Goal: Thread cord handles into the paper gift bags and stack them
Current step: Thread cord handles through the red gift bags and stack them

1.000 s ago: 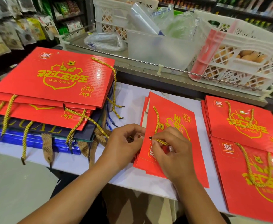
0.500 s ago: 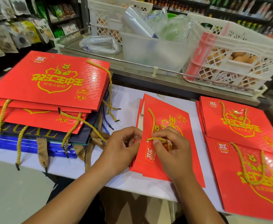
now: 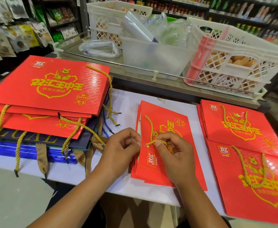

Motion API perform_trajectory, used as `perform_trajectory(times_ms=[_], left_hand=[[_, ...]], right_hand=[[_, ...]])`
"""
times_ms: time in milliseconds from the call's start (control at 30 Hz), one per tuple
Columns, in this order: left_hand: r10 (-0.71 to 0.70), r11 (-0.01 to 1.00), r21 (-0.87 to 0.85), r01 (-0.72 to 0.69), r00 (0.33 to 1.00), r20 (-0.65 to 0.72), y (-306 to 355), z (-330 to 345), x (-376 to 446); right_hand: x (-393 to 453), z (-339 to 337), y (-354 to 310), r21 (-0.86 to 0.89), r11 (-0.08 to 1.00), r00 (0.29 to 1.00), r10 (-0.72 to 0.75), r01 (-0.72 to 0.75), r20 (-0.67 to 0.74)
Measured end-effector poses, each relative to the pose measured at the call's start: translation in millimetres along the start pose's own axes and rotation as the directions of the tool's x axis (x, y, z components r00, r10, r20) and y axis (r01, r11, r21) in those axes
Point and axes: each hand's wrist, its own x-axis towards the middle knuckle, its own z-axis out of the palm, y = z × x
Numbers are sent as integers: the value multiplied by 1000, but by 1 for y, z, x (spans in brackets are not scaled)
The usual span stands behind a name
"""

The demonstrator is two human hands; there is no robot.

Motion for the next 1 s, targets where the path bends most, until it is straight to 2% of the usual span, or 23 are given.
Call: perform_trajectory(times_ms=[100, 200, 267, 400, 467, 533, 667, 733, 800, 900, 1000], left_hand=[[-18, 999, -47, 18, 1000, 2, 4, 1, -3], [-2, 1000, 4, 2, 1000, 26, 5, 3, -5], [13, 999, 43, -14, 1000, 12, 6, 3, -5], [13, 996, 90, -13, 1000, -1, 11, 4, -8], [6, 997, 72, -6, 1000, -6, 12, 4, -10], [7, 998, 69, -6, 1000, -9, 12, 3, -9], [-6, 999, 47, 6, 1000, -8, 11, 4, -8], [-4, 1000, 26, 4, 1000, -12, 11, 4, -8], [4, 1000, 0, -4, 1000, -26, 12, 3, -9], [0, 997, -75, -4, 998, -57, 13, 1, -10], [-16, 981, -192, -1, 996, -89, 15, -1, -11]], right_hand=[[-1, 1, 1, 13, 1000, 1000, -9, 9, 1], [-1, 1, 3, 11, 1000, 1000, 7, -7, 10], [0, 0, 5, -57, 998, 999, 4, -7, -45], [4, -11, 6, -320, 947, 990, -80, 38, -117], [5, -25, 9, -451, 889, 991, -121, 85, -53], [4, -39, 13, -511, 851, 993, -97, 121, 73], [-18, -60, 11, -508, 845, 956, -10, 164, 293], [-36, -66, 1, -480, 865, 916, 65, 146, 395], [-52, -73, -7, -521, 834, 871, 110, 181, 479], [-67, -81, -7, -618, 755, 870, 137, 217, 473], [-78, -83, -5, -659, 707, 903, 70, 254, 424]])
